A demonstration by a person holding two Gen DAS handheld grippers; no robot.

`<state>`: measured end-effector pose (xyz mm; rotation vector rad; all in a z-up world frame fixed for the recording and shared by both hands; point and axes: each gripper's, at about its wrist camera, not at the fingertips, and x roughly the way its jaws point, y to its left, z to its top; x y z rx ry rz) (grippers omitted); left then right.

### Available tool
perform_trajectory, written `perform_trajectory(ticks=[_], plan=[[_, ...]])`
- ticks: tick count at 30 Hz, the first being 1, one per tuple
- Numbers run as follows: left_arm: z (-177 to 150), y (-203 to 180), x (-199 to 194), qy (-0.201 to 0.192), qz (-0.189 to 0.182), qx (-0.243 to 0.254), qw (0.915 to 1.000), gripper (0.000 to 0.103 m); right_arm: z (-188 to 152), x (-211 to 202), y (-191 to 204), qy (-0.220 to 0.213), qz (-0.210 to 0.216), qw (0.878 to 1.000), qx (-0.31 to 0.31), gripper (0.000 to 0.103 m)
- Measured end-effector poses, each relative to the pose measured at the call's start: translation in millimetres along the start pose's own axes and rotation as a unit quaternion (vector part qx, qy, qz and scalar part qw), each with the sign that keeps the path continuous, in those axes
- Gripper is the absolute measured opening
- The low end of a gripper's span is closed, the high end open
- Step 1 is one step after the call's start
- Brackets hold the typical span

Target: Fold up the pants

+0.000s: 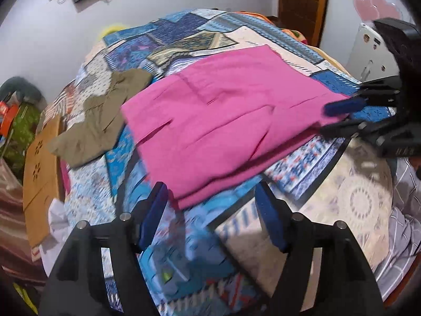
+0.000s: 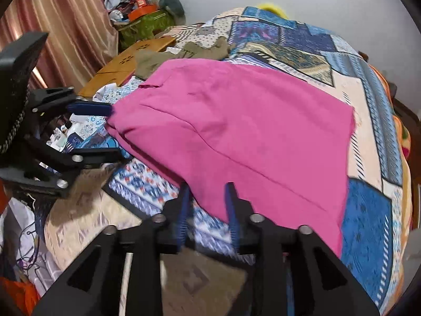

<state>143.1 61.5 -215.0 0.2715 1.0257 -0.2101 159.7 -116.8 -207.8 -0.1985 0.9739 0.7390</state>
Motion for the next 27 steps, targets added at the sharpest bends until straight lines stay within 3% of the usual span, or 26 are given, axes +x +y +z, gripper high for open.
perform_trajectory(ticks=[6,11,14,19,22,23,24,25,27], plan=[[-11.5,42.9,-11.2,-0.007,-0.006,-0.093,0.9956,0.069,-16.1,-29.9,-28.3,-0.02,-0.025,0.999,0.04,0.034],[-6.5,69.7,-8.4,-0.014,-0.045,-0.175,0.9835,0.069,-27.7,-45.5,-57.4,-0.039,-0.05,0.993,0.098,0.034],[-1.3,69.4,3.6,-0.01,-0.064,-0.193,0.9791,0.068,-34.3,-44.2,-72.5,-0.04,-0.069,0.989,0.128,0.034],[3.5,61.1,21.1,0.006,-0.094,-0.205,0.9741,0.036,-50.6,-28.9,-88.4,-0.022,-0.06,0.982,0.176,0.034],[3.6,57.7,20.0,-0.001,-0.088,-0.2,0.9758,0.033,-57.7,-23.8,-89.8,-0.027,-0.05,0.98,0.193,0.034],[3.6,56.6,18.9,-0.002,-0.085,-0.196,0.9769,0.031,-59.2,-23.5,-89.8,-0.03,-0.046,0.979,0.198,0.031],[3.3,56.0,18.2,-0.002,-0.078,-0.194,0.9779,0.021,-60.5,-24.7,-88.4,-0.033,-0.044,0.979,0.199,0.027],[2.8,56.6,18.2,-0.001,-0.073,-0.193,0.9786,0.018,-60.7,-25.6,-87.0,-0.037,-0.043,0.979,0.197,0.018],[2.0,56.6,15.9,-0.005,-0.065,-0.192,0.9793,0.017,-60.2,-26.8,-83.5,-0.04,-0.046,0.981,0.185,0.013]])
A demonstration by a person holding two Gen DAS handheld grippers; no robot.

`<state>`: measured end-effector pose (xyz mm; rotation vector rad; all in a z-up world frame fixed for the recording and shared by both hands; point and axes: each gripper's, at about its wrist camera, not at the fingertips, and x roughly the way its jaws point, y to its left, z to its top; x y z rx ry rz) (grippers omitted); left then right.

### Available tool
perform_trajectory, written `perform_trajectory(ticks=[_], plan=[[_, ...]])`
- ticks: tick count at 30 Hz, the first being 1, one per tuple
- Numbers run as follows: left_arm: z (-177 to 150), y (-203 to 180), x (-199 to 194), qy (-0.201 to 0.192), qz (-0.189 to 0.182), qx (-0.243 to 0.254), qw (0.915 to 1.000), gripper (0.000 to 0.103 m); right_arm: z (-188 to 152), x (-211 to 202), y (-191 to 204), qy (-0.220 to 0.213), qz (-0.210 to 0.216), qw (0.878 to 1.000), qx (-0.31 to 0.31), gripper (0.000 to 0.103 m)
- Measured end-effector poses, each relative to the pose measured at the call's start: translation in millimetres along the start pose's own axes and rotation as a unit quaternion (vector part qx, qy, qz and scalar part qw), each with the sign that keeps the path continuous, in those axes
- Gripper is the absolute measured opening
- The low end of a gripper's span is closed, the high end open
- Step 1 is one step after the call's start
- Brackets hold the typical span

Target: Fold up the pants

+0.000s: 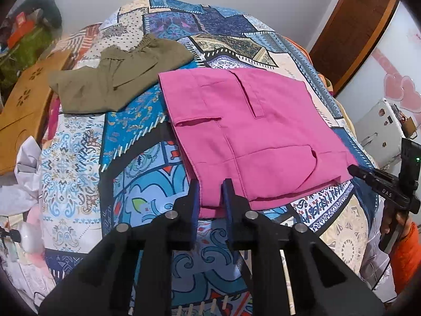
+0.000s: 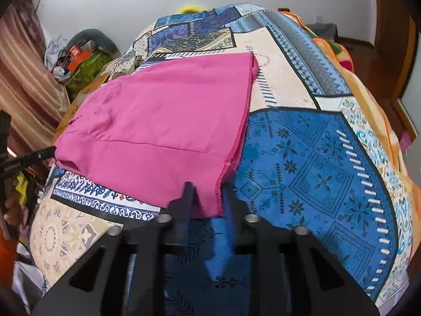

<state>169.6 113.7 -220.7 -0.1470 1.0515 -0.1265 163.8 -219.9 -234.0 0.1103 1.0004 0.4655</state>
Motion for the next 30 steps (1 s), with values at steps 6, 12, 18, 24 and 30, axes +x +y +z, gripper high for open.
perform_trajectory(ticks=[6,12,18,24,30], plan=[[-0.3,-20.1,-17.6,-0.038,0.053,0.048,0.9967,0.014,9.2,-10.6,11.9,-0.028,-0.028,0.998,-0.051,0.01],[-4.6,-25.8,-16.2,-0.033,0.071,0.068,0.9946,0.011,21.3,-20.3,4.5,-0.05,-0.053,0.996,-0.061,0.009],[-22.7,-13.0,5.1,0.0,0.075,0.038,0.9965,0.01,5.5,11.6,-3.2,-0.004,-0.06,0.997,-0.053,0.009],[-15.7,-15.0,-12.6,-0.01,0.116,0.064,0.9911,0.01,10.9,4.7,1.2,-0.002,-0.09,0.994,-0.065,0.031],[10.6,-32.8,-36.3,-0.056,0.097,0.071,0.9911,0.011,31.5,-28.4,14.8,-0.063,-0.062,0.994,-0.068,0.048]])
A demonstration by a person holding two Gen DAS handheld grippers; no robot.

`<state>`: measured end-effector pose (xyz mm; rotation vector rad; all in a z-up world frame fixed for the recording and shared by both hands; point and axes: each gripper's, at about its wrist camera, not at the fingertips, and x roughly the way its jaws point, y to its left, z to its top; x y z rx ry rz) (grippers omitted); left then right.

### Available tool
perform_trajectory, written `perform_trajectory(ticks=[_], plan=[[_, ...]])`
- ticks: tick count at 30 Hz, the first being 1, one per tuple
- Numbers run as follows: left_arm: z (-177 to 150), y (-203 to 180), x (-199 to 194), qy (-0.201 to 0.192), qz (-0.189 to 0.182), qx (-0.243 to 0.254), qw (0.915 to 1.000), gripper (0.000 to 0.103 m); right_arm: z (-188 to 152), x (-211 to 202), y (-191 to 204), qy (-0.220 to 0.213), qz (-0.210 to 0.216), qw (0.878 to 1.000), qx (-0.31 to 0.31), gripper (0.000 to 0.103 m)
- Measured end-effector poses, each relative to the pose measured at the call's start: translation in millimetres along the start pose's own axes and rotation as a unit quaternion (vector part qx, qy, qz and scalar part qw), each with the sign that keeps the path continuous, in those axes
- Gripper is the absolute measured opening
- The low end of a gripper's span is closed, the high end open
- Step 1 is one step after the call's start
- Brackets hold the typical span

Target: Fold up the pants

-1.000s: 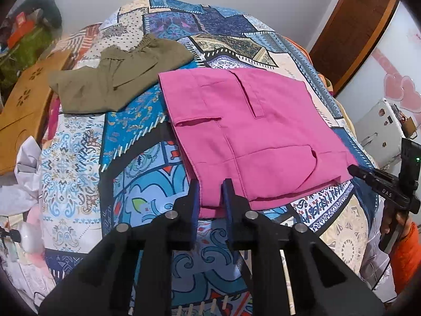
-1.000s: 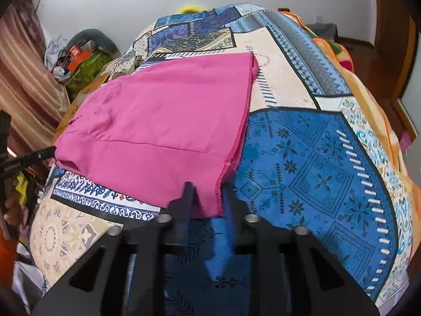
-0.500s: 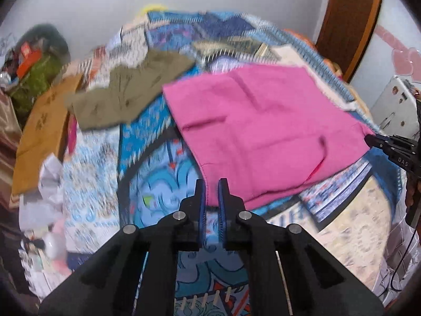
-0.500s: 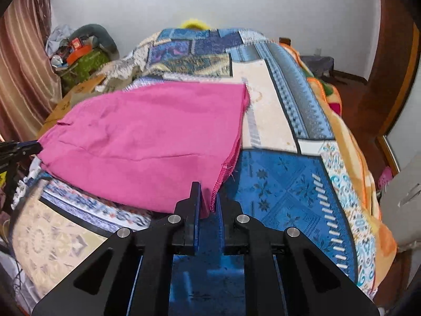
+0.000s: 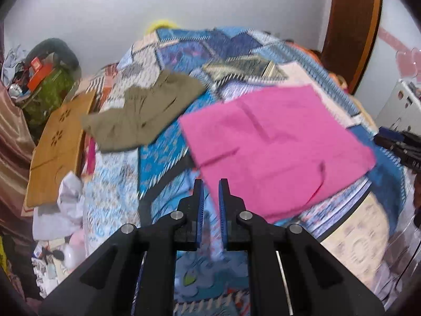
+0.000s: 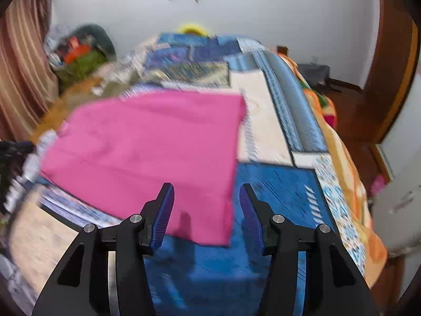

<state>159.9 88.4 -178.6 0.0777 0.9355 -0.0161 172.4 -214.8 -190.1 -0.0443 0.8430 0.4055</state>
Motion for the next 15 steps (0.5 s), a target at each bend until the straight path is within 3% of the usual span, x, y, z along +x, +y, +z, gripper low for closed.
perform_trajectory(ticks=[5,11,14,15], plan=[[21.0,-25.6,11.6,0.004,-0.042,-0.002,0.9991,0.024,17.3,0.2,27.3,-0.008,0.07,0.998,0.007,0.048],[12.3,-54.7,48.4,0.046,-0.061,0.007,0.9971,0.038,10.8,30.6,65.0,0.031,0.11,0.993,-0.018,0.048],[-1.4,-61.4,60.6,0.033,-0.038,0.02,0.9985,0.039,1.4,52.4,73.8,0.062,0.106,0.992,-0.037,0.048],[-3.7,-63.9,59.6,0.028,-0.032,0.03,0.9987,0.039,-3.1,55.1,72.9,0.054,0.105,0.992,-0.042,0.048]])
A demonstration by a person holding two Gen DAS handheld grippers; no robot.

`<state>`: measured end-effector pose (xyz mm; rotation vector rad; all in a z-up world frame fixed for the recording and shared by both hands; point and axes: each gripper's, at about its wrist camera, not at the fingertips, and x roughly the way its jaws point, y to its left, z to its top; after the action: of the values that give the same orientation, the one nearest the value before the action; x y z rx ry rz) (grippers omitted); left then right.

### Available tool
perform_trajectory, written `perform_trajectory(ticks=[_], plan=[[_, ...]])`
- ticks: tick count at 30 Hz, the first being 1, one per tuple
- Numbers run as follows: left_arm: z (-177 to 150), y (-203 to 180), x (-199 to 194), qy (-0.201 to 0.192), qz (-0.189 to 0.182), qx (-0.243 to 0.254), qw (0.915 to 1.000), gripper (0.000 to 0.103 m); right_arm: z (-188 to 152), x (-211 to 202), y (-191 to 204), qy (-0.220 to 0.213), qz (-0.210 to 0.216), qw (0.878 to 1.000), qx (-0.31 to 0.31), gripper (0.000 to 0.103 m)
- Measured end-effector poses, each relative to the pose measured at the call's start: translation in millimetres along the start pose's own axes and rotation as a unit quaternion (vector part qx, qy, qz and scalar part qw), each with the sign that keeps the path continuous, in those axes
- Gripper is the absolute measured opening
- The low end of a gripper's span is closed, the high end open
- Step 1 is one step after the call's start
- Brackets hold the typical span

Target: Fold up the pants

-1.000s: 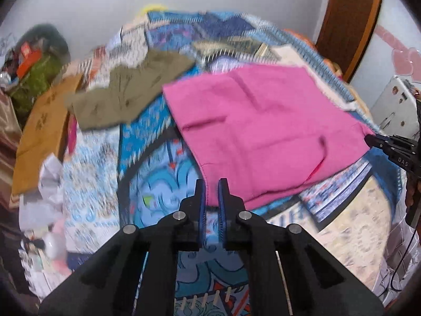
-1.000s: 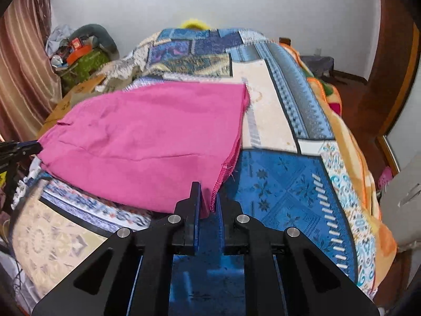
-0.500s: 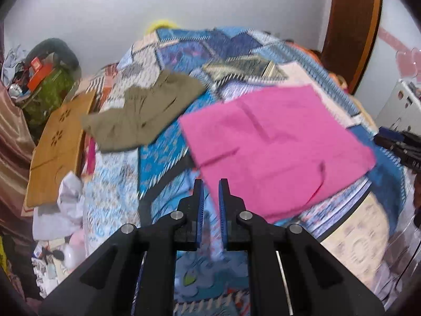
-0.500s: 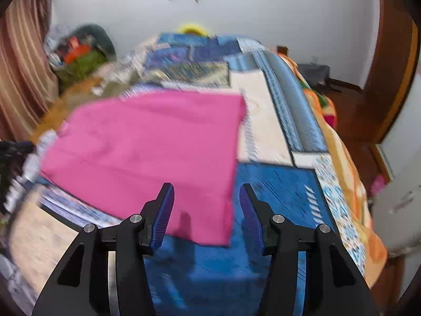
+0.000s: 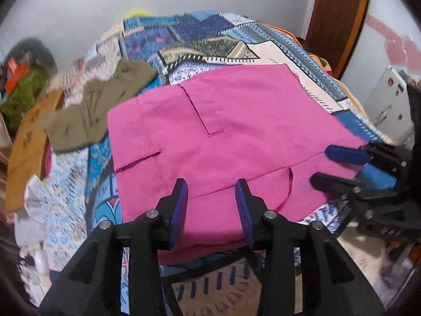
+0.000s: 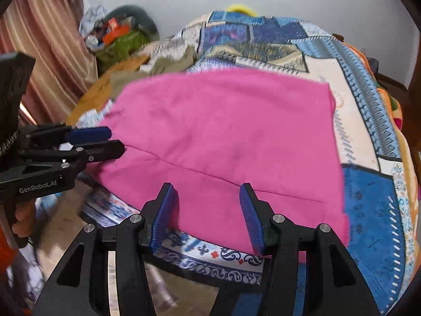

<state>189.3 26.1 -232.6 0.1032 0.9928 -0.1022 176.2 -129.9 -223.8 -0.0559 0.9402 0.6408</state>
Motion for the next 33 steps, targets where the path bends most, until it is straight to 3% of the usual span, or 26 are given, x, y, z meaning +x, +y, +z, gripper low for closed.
perform_trajectory(ticks=[5,9,15,20,26,33], plan=[[-4.7,1.6,-5.2,0.001,0.007,0.017,0.9998,0.039,-8.5,-8.7,-8.4,-0.012,-0.02,1.0,-0.006,0.048],[-12.5,22.0,-14.8,-0.003,0.022,-0.01,0.9997,0.059,-15.7,-16.4,-32.3,-0.005,-0.027,0.999,0.025,0.048],[-25.5,56.0,-20.6,0.002,0.006,-0.065,0.9979,0.065,-35.2,-28.2,-71.6,0.007,-0.07,0.994,0.08,0.048],[-27.8,55.3,-22.0,0.004,0.015,-0.061,0.998,0.067,-47.0,-35.4,-81.3,0.016,-0.073,0.992,0.1,0.048],[-11.3,56.7,-37.8,-0.008,0.023,-0.049,0.9985,0.066,-42.2,-41.9,-80.2,0.018,-0.078,0.992,0.095,0.048],[32.7,87.2,-41.4,-0.036,0.046,-0.077,0.9953,0.066,-2.0,-49.8,-90.5,-0.023,-0.079,0.993,0.084,0.048]])
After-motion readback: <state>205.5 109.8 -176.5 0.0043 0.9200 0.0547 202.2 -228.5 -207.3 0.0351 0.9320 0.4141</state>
